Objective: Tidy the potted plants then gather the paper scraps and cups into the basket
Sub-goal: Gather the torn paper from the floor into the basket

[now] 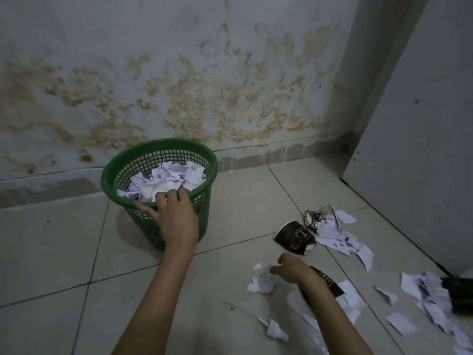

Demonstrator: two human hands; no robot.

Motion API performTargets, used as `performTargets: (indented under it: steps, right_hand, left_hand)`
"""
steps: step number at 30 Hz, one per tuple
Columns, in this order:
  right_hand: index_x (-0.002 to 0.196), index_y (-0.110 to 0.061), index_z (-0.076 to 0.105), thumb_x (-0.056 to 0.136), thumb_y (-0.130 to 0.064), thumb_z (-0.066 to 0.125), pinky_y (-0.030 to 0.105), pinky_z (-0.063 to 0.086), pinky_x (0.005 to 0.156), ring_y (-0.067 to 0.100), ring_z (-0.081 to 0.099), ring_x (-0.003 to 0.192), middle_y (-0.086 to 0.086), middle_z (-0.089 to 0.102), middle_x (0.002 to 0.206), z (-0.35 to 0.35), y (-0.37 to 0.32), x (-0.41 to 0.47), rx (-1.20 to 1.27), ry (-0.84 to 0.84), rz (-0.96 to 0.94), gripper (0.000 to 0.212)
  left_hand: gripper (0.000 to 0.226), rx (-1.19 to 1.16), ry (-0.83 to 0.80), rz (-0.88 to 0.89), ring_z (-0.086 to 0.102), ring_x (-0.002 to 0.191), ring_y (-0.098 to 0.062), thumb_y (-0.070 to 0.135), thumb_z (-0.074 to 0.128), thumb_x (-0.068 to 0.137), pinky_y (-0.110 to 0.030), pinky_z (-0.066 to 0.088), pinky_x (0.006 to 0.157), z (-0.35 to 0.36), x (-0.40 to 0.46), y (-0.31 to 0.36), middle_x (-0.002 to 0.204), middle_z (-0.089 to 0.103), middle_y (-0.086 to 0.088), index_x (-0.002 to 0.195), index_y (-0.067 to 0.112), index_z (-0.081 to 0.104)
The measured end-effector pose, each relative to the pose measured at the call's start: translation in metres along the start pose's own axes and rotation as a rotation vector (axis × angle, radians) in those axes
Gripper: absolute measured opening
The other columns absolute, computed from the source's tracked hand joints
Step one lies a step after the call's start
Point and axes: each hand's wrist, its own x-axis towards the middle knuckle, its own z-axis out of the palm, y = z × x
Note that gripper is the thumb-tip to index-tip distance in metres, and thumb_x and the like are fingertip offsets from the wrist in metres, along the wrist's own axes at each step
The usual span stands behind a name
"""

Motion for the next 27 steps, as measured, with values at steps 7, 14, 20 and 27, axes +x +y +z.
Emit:
performTargets:
  steps: [7,14,20,27]
  right_hand:
    - [0.135,-0.003,0.035,0.092,-0.027,0.052,0.034,0.037,0.101,0.032,0.041,0.128,0.019,0.04,0.139,0.012,0.002,0.002,-0.033,0.066,-0.019,0.052]
    - [0.145,-0.029,0.019,0.092,-0.024,0.051,0.049,0.037,0.099,0.045,0.025,0.128,0.017,0.023,0.144,0.051,-0.002,0.008,-0.346,0.069,-0.225,0.062]
    - [0.139,-0.013,0.036,0.094,-0.01,0.036,0.05,0.044,0.089,0.04,0.031,0.123,0.024,0.035,0.132,0.056,0.01,0.003,-0.429,0.163,-0.277,0.045]
    - [0.139,-0.019,0.037,0.093,-0.015,0.047,0.043,0.04,0.097,0.031,0.026,0.131,0.013,0.031,0.143,0.036,0.039,-0.022,-0.174,0.346,-0.256,0.047]
  left_hand:
    - [0.035,-0.095,0.029,0.181,0.046,0.115,-0.029,0.0,0.046,0.085,-0.063,-0.006,0.11,0.01,0.001,0.022,0.106,0.064,-0.01,0.115,0.009,0.06]
    - [0.033,-0.164,-0.048,0.407,0.042,0.121,-0.023,0.007,0.046,0.089,-0.058,-0.005,0.112,0.012,-0.004,0.072,0.114,0.061,-0.004,0.12,0.014,0.056]
    - [0.032,-0.19,-0.071,0.506,0.042,0.121,-0.021,0.01,0.045,0.09,-0.057,-0.004,0.113,0.013,-0.026,0.096,0.114,0.06,-0.001,0.119,0.016,0.056]
    - [0.028,-0.361,-0.016,0.539,0.049,0.118,-0.029,0.006,0.055,0.084,-0.063,-0.001,0.111,0.011,-0.047,0.107,0.114,0.062,-0.011,0.111,0.009,0.063]
